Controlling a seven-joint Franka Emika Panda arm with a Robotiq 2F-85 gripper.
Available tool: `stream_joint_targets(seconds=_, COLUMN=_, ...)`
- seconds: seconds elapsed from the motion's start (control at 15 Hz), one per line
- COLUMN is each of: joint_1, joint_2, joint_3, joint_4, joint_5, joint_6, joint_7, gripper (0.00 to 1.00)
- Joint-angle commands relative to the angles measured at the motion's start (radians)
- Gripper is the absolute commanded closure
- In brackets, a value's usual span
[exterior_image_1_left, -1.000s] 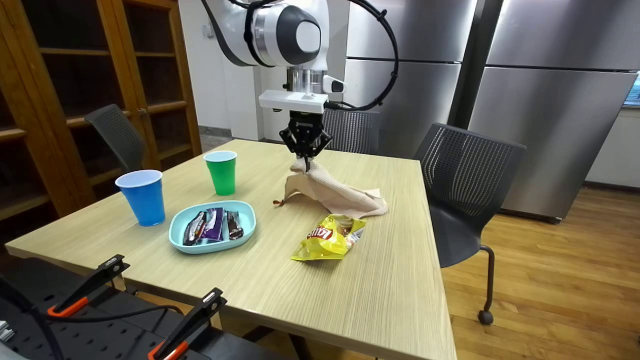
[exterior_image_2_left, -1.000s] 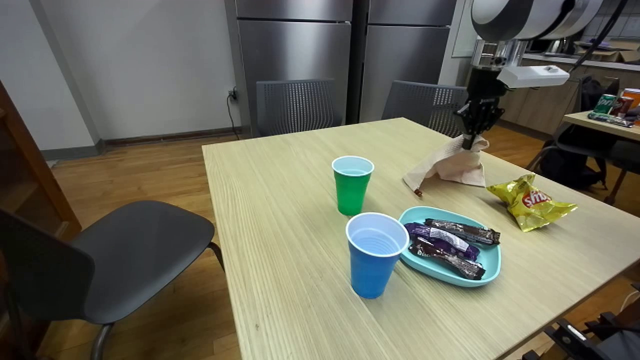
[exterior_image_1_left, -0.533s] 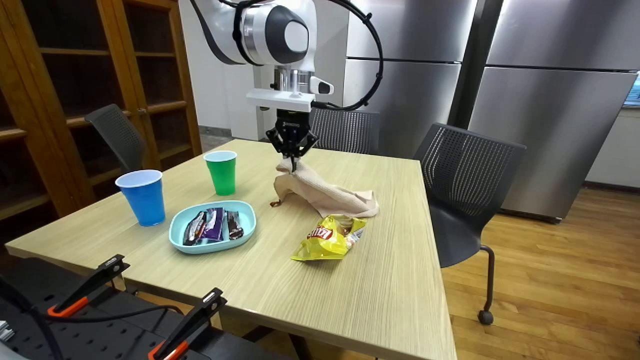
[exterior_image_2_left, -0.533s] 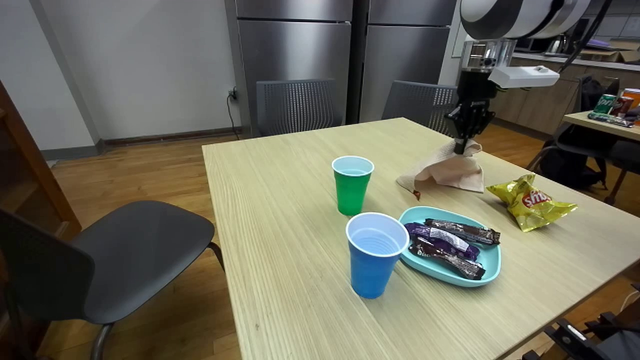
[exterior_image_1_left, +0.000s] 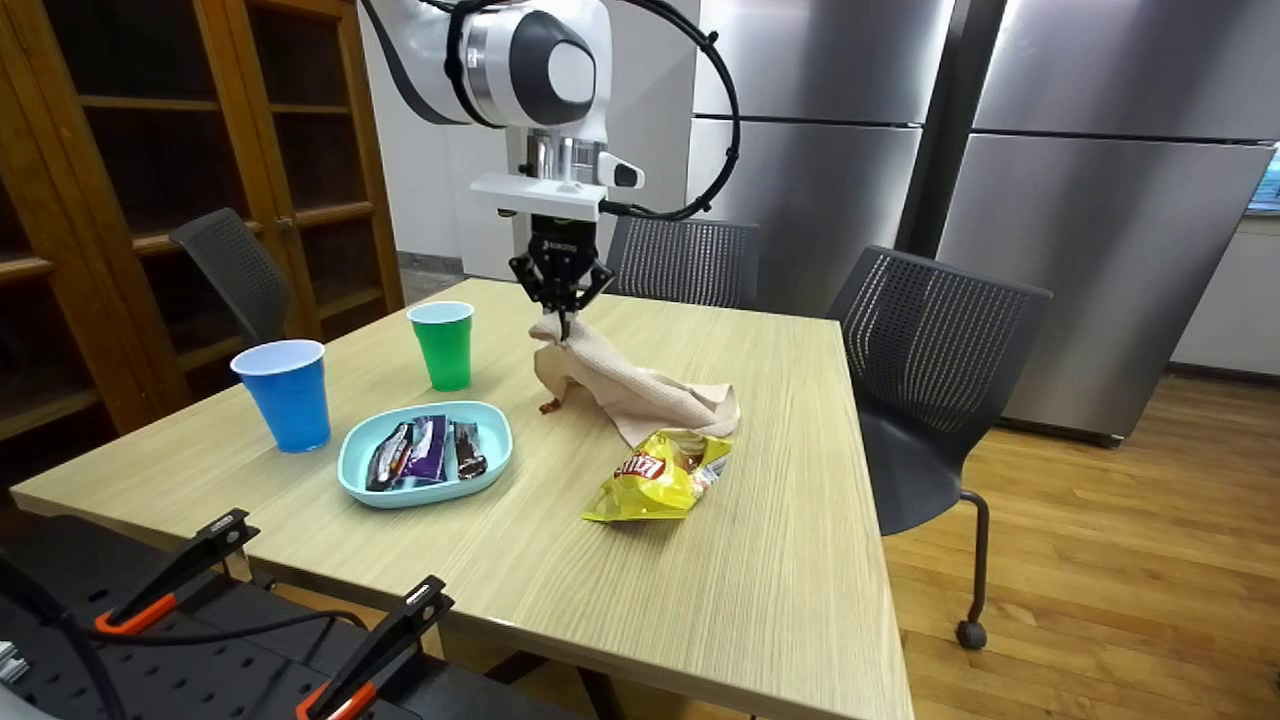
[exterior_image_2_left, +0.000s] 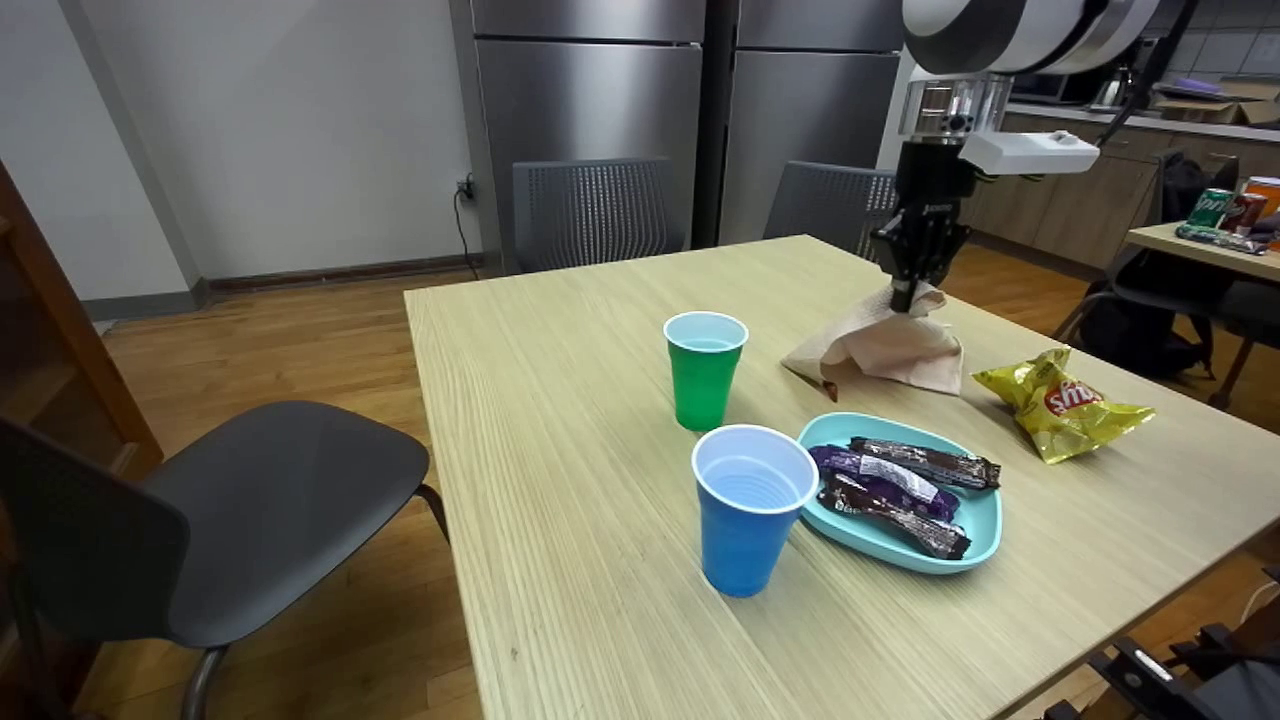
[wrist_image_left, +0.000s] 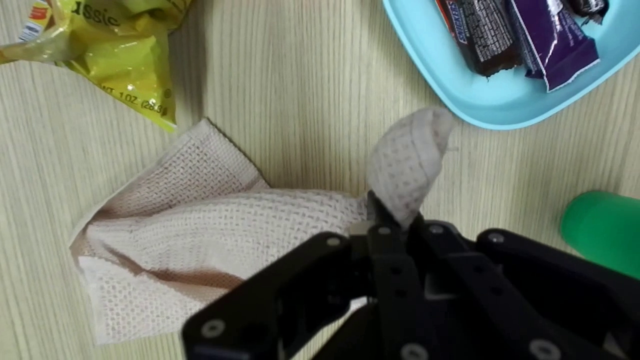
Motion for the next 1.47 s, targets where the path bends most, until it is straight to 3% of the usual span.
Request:
stream_joint_targets(seconds=0.0, joint_1=0.007, joint_2=-0.070, joint_3=0.009, joint_4=-0.057, joint_5=0.003, joint_6=-0.022, joint_7=-0.018, gripper=0.99)
stream_joint_targets(seconds=0.73, joint_1=0.042, joint_2=-0.177, joint_3=0.002, joint_4=-0.129, joint_5=-0.038, joint_6=-0.085, joint_7=-0.003, gripper=0.99)
stream_joint_targets(seconds=1.13, joint_1=0.068, joint_2=-0.177, joint_3=0.001, joint_4=-0.131, joint_5=-0.110, joint_6=-0.189, joint_7=0.009, gripper=0.99)
stream_joint_targets(seconds=1.4, joint_1=0.078, joint_2=-0.209, joint_3=-0.001, joint_4=-0.163, joint_5=-0.158, joint_6=-0.195, joint_7=0.014, gripper=0.99)
